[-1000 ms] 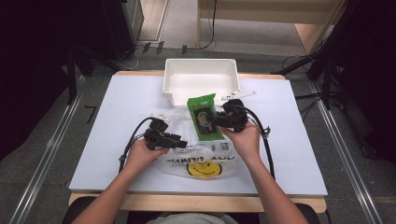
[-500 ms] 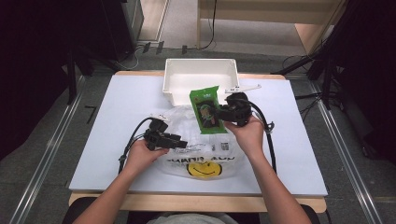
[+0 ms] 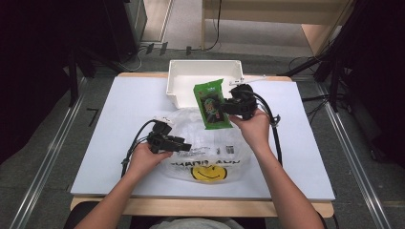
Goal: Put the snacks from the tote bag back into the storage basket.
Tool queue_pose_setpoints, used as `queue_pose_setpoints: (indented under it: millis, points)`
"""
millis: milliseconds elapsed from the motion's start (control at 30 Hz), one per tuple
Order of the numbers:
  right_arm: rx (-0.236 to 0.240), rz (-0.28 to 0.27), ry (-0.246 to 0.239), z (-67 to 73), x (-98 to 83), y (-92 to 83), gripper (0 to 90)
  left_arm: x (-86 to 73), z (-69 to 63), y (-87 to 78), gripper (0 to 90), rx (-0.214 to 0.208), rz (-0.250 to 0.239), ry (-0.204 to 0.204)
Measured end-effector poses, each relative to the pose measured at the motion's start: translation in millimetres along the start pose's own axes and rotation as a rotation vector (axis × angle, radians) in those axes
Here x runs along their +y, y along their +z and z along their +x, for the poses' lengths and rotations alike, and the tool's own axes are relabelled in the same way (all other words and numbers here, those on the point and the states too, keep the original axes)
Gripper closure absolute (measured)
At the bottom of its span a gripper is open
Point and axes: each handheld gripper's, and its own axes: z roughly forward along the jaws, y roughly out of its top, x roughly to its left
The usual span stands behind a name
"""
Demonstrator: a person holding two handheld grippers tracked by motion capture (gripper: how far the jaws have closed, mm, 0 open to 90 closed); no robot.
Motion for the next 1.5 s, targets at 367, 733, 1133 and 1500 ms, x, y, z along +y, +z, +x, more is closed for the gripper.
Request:
queue_pose_setpoints:
  millis: [367,733,1133,1500]
  points:
    - [-0.012,0.002,-0.001,-6.2,13.0,1.0,75.0,-0.5,0.3,0.8,47.9,0.003,0.002,-0.002]
    - [-0.027,-0.009,-0.027,-3.8,34.0,-1.7,74.9,-0.5,0.3,0.6,47.9,0.003,0.006,0.001]
    - [-0.038,-0.032,-0.015,-10.1,57.0,2.3,74.9,-0.3,1.0,0.2,47.8,-0.004,-0.001,0.0]
    - [-0.074,-0.025,-0.014,-20.9,75.5,12.4,74.9,-0.1,1.2,0.3,47.9,0.004,0.006,0.001]
